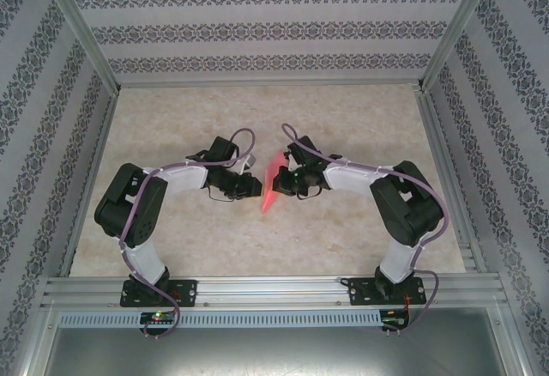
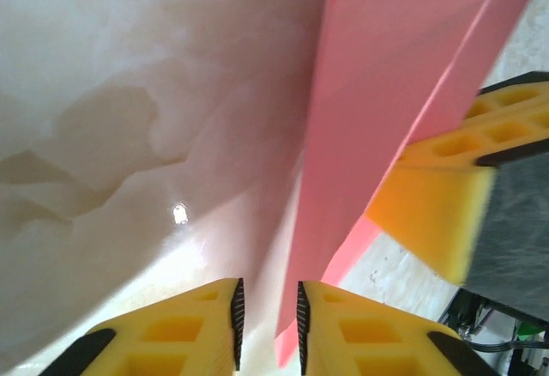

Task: Fold a paper plane with a square sheet of paper (pick it up from the middle)
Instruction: Move a paper plane to the center of the table.

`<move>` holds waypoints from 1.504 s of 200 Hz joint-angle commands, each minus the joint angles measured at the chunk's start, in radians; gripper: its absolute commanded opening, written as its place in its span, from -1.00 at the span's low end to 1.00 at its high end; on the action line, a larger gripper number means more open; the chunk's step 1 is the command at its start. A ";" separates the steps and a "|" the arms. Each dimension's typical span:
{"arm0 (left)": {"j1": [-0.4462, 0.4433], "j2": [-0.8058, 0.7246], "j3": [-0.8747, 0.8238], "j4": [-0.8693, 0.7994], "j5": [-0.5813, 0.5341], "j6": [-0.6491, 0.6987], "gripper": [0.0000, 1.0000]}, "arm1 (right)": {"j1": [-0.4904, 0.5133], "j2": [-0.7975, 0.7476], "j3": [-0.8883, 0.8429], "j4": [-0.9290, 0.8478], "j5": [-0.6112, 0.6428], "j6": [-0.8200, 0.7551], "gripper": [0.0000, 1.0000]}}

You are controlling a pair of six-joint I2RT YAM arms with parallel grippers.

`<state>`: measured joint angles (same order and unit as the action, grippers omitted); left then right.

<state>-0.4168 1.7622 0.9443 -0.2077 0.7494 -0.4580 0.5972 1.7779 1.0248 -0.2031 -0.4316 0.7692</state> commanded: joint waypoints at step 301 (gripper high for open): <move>0.035 -0.047 -0.139 0.043 -0.005 -0.015 -0.15 | 0.127 0.238 0.332 -0.487 0.331 -0.271 -0.60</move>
<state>-0.3969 1.7100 0.8154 -0.1890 0.7330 -0.4767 0.6979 1.9736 1.3109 -0.6220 -0.1802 0.5011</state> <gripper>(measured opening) 0.425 0.197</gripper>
